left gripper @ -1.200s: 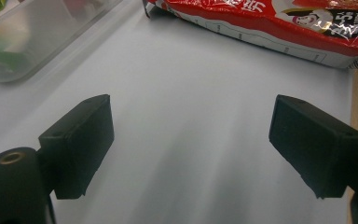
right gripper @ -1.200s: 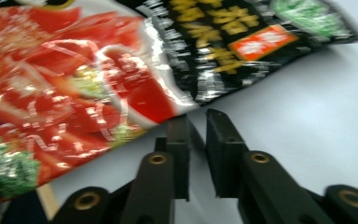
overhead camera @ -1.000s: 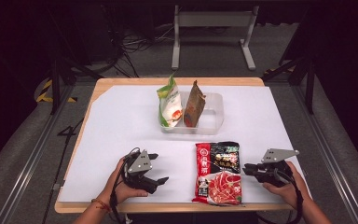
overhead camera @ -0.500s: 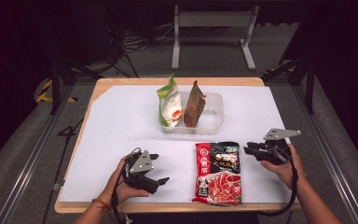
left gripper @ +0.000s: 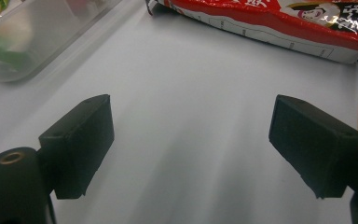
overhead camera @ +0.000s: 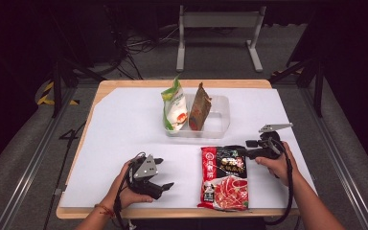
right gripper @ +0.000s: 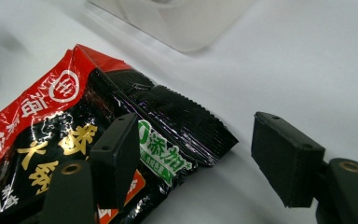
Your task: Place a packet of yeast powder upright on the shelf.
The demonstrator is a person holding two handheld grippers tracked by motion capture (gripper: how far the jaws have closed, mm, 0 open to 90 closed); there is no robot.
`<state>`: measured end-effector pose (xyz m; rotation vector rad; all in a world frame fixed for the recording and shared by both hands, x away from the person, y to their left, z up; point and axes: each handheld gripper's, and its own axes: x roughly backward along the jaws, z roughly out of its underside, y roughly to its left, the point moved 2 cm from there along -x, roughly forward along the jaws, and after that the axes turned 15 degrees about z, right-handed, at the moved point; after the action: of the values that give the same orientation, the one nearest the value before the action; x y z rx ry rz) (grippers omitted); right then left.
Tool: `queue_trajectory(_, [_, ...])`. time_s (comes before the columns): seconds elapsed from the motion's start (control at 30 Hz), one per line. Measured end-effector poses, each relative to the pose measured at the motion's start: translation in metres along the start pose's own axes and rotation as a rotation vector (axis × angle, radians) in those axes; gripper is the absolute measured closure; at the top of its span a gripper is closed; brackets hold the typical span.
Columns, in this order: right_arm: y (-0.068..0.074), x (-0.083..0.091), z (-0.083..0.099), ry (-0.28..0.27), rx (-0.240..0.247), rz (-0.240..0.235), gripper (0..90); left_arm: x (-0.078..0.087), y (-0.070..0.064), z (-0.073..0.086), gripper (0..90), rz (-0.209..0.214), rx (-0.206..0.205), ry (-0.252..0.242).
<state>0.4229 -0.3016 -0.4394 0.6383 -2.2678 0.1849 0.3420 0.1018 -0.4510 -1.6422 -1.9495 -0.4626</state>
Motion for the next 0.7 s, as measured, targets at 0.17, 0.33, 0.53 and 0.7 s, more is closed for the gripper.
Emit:
queue_trajectory(0.17, [0.003, -0.009, 0.001, 0.039, -0.009, -0.016, 29.0, 0.001, 0.001, 0.001, 14.7, 0.002, -0.002, 0.003])
queue_trajectory(0.33, [0.006, -0.013, 0.003, 0.037, -0.031, -0.058, 26.5, 0.001, 0.001, 0.001, 14.7, 0.004, -0.001, 0.003])
queue_trajectory(0.53, [0.010, -0.015, 0.001, 0.031, -0.012, -0.066, 42.7, -0.001, 0.002, 0.001, 14.8, 0.010, -0.004, 0.007])
queue_trajectory(0.7, [0.017, -0.017, 0.000, 0.020, 0.019, -0.081, 54.8, 0.000, 0.002, 0.001, 14.7, 0.010, -0.002, 0.009])
